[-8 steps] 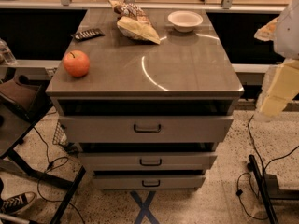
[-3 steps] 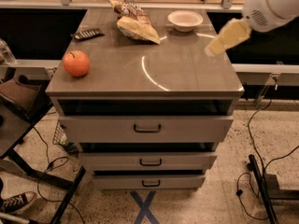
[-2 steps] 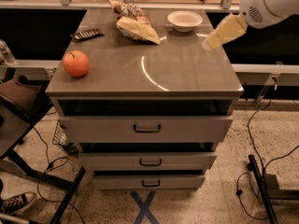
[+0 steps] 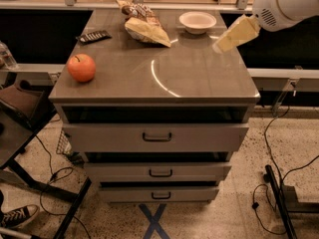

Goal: Pick brown chip bag

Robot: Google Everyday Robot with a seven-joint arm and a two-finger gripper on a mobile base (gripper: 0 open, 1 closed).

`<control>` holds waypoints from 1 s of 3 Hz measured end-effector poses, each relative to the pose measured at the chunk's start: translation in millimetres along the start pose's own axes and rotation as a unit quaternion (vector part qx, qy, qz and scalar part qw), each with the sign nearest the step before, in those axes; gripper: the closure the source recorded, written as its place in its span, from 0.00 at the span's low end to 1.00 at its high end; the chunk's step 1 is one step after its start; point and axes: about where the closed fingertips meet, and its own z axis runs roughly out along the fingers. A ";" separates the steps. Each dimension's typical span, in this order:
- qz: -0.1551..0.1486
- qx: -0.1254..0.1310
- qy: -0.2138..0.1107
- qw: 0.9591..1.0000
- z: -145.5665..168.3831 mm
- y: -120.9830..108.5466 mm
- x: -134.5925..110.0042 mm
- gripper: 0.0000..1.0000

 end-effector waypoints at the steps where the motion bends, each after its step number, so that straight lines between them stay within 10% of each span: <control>1: -0.013 0.008 -0.064 0.998 42.1 2.3 -55.7 0.00; 3: -0.033 -0.007 -0.149 0.988 107.5 32.6 -141.2 0.00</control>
Offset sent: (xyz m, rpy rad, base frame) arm 0.1273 0.1381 0.0329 0.1013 -0.2610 0.2021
